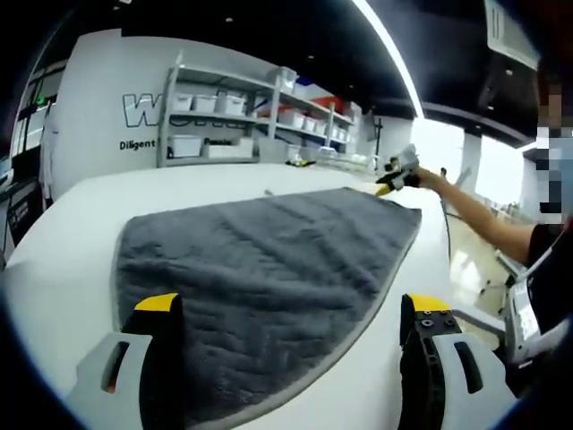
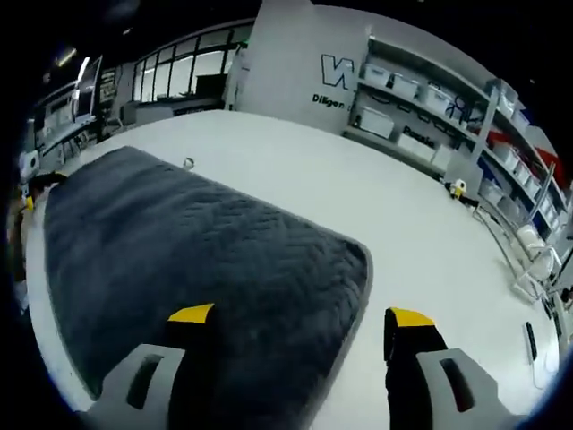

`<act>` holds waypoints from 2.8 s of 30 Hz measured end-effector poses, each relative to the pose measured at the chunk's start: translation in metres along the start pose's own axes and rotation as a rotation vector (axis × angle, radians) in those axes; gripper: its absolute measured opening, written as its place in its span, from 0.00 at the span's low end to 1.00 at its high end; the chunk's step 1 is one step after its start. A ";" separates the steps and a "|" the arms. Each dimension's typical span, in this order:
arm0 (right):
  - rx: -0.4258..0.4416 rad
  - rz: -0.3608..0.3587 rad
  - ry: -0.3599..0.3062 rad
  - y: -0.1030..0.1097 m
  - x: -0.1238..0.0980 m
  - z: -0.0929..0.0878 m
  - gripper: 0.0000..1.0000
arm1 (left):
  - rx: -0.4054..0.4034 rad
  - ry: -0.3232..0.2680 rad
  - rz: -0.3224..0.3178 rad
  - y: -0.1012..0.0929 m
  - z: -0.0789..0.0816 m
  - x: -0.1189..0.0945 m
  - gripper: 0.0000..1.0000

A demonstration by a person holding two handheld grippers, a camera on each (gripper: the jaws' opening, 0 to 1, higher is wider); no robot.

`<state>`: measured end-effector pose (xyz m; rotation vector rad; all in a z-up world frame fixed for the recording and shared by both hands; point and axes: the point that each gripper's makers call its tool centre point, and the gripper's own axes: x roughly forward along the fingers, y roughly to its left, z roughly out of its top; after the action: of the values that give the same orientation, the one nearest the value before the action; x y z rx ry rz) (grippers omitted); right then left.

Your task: Open the folded towel by lifting each exposed corner and separating the folded layers until the towel lies flat within the target outline without major curled edges

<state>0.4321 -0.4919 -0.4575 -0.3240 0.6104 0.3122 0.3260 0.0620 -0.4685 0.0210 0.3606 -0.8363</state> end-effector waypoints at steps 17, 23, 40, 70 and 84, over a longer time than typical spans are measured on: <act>-0.079 0.138 -0.046 0.052 -0.079 -0.055 0.44 | 0.027 -0.012 0.009 -0.006 0.001 -0.006 0.99; -0.024 0.188 -0.033 0.060 -0.080 -0.075 0.28 | 0.005 -0.011 0.022 0.002 -0.002 -0.007 0.99; 0.079 0.244 -0.063 0.066 -0.085 -0.102 0.22 | -0.002 -0.016 0.035 -0.004 -0.008 -0.015 0.99; 0.068 0.183 -0.084 0.070 -0.113 -0.085 0.60 | 0.000 -0.044 0.126 0.011 -0.004 -0.047 0.99; 0.105 0.148 -0.098 0.076 -0.132 -0.085 0.97 | 0.013 -0.043 0.165 0.007 -0.008 -0.082 0.99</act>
<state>0.2580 -0.4805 -0.4597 -0.1622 0.5526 0.4342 0.2783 0.1267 -0.4511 0.0439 0.3086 -0.6747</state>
